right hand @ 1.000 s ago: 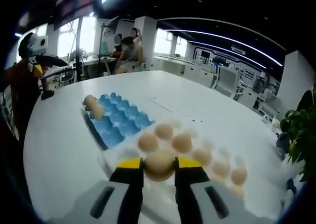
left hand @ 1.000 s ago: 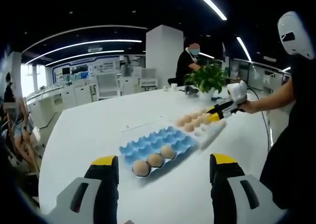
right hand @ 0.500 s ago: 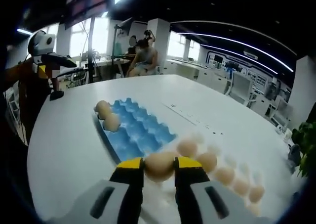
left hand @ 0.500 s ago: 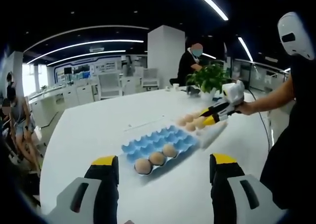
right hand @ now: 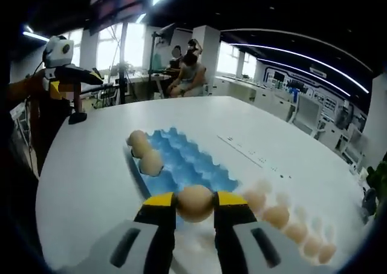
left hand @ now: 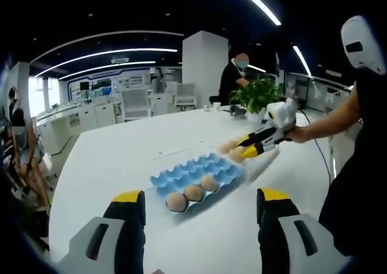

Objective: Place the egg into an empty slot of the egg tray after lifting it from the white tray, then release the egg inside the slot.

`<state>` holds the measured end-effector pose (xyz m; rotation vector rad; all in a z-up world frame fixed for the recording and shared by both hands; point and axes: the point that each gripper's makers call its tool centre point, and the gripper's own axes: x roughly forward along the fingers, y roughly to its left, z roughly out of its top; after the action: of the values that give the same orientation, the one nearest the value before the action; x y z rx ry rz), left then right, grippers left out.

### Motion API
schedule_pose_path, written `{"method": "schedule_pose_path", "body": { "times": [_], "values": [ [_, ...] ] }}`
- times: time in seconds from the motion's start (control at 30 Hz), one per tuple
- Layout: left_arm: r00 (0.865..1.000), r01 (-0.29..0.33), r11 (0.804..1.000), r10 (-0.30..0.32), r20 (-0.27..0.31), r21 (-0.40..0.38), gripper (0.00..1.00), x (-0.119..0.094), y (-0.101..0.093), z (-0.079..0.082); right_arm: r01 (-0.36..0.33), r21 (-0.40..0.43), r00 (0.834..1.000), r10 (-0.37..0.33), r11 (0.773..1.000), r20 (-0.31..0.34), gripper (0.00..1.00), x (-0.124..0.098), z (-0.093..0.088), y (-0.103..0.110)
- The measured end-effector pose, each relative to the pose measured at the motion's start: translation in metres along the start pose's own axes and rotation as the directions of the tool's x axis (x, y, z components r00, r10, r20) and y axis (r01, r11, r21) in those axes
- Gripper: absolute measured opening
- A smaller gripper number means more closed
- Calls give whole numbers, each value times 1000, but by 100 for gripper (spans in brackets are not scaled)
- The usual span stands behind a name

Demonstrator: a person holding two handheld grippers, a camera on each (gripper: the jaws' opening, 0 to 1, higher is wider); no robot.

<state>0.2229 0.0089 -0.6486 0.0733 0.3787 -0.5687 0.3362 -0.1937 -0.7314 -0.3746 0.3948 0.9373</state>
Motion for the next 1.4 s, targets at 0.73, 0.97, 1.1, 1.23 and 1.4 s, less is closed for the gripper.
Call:
{"method": "schedule_pose_path", "body": {
  "times": [0.73,0.97,1.1,1.23,1.4],
  "values": [
    [1000,-19,1000,19,-4,-7,76,-7,6,-4,-80,-34,997,80,996,-1,24,38,9,31],
    [1000,-22,1000,22,-2,-7,76,-9,7,-4,-99,-40,995,98,994,-20,24,49,4,37],
    [1000,-24,1000,24,-3,-9,76,-10,8,-5,-102,-37,995,101,994,-24,24,51,3,38],
    [1000,-26,1000,26,-4,-11,76,-10,9,-5,-110,-43,994,108,993,-34,24,54,0,40],
    [1000,-26,1000,26,-3,-10,76,-10,9,-5,-117,-41,992,116,992,-44,24,57,-3,45]
  ]
}}
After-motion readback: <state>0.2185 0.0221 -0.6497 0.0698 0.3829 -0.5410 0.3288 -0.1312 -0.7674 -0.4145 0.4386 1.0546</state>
